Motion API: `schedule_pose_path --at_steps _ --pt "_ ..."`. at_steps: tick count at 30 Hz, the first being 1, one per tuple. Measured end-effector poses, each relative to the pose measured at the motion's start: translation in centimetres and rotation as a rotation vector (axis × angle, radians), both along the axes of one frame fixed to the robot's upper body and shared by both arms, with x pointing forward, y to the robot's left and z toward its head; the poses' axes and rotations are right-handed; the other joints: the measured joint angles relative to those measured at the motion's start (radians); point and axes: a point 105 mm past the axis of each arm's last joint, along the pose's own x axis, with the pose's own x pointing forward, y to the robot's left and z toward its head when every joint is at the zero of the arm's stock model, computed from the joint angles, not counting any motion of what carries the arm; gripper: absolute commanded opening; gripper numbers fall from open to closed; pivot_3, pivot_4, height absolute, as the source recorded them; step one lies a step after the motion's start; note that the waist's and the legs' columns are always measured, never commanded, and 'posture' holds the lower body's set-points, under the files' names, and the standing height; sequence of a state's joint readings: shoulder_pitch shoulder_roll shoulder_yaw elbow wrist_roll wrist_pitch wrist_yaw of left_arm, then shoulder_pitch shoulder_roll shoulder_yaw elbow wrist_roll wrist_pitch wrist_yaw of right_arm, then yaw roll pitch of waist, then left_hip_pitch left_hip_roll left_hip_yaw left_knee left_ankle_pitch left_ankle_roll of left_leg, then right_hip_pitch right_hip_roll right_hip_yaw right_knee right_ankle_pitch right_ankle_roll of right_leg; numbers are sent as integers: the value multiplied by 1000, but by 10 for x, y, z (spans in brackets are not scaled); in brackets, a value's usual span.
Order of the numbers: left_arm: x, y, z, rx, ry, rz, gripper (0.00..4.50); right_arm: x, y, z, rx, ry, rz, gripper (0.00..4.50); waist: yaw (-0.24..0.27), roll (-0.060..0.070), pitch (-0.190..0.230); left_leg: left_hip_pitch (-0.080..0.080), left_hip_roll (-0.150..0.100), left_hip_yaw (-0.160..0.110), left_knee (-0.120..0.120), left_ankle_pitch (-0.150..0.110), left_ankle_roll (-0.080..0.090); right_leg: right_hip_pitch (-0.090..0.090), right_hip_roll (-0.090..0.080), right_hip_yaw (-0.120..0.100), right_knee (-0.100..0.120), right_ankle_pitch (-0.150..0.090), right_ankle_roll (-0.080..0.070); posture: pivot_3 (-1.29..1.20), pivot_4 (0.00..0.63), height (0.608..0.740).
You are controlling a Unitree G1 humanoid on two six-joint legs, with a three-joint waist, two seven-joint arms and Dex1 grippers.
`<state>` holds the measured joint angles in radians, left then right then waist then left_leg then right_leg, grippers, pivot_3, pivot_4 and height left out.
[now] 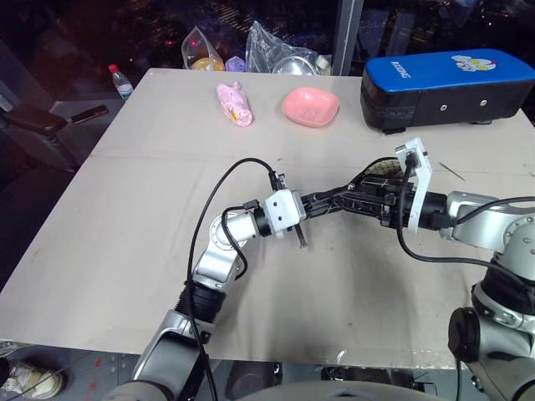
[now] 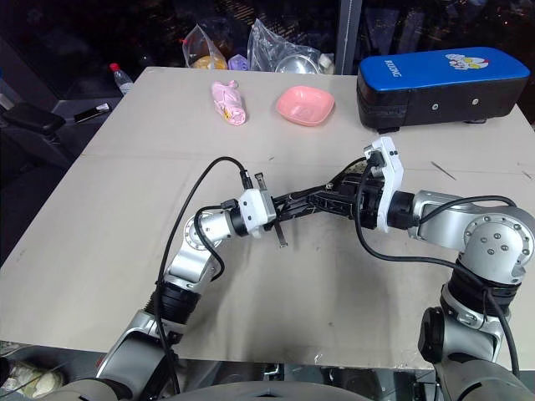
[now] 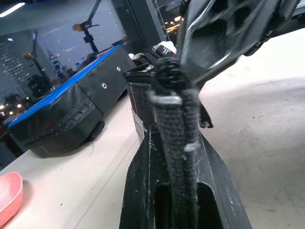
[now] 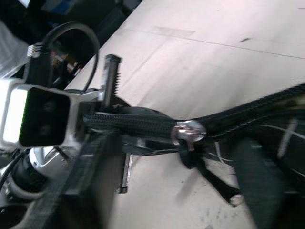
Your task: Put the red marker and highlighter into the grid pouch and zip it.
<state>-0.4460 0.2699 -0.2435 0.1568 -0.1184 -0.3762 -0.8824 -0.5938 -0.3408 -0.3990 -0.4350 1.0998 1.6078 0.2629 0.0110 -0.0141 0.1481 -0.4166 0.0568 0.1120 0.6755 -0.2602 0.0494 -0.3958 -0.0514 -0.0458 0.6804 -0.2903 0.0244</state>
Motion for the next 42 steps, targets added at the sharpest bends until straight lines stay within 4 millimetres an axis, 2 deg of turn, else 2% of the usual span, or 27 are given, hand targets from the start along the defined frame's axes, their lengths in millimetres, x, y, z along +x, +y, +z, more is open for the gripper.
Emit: schedule_pose_path --at_steps 3,4,14,18,24,28,34,38,42 --pt "0 0 0 -1 -2 0 0 1 -2 -2 -5 7 -22 301 0 0 0 0 0 0 0 0 0 0 0 0 0 0 0 0 150 740" --pt "1 0 0 -1 -1 1 0 1 -3 -3 -4 12 -23 92 0 0 0 0 0 0 0 0 0 0 0 0 0 0 0 0 150 740" --pt "1 0 -1 0 -8 9 0 -1 -6 -2 -23 9 -26 92 1 0 0 0 0 0 -1 0 0 0 0 0 -1 0 0 0 150 740" --pt "3 1 -1 16 -32 23 0 -4 -25 -6 -110 -1 -62 92 3 0 0 0 0 0 -2 -1 1 0 0 0 -1 0 0 0 150 740" --pt "4 -2 0 19 -60 19 0 -5 -51 -2 -178 -29 -107 92 1 0 0 0 0 0 -2 -2 3 0 -1 1 -2 0 0 0 150 740" --pt "8 1 0 14 -60 41 0 6 -89 -7 -247 -15 -256 92 2 0 0 0 0 1 -2 -2 3 0 -1 1 -2 0 0 0 150 740" --pt "10 4 1 10 -67 57 0 17 -125 -7 -287 -29 -386 92 1 0 0 1 0 1 -2 0 1 0 1 1 -2 0 0 0 150 740" --pt "13 3 4 10 -82 66 0 20 -131 -9 -285 -43 -409 92 1 0 0 1 0 1 -2 0 0 0 2 1 -2 0 1 0 150 740" --pt "19 3 8 -3 -119 110 0 26 -128 -5 -281 -120 -422 92 1 0 0 1 0 1 -2 0 1 0 2 1 -2 0 1 0 150 740"
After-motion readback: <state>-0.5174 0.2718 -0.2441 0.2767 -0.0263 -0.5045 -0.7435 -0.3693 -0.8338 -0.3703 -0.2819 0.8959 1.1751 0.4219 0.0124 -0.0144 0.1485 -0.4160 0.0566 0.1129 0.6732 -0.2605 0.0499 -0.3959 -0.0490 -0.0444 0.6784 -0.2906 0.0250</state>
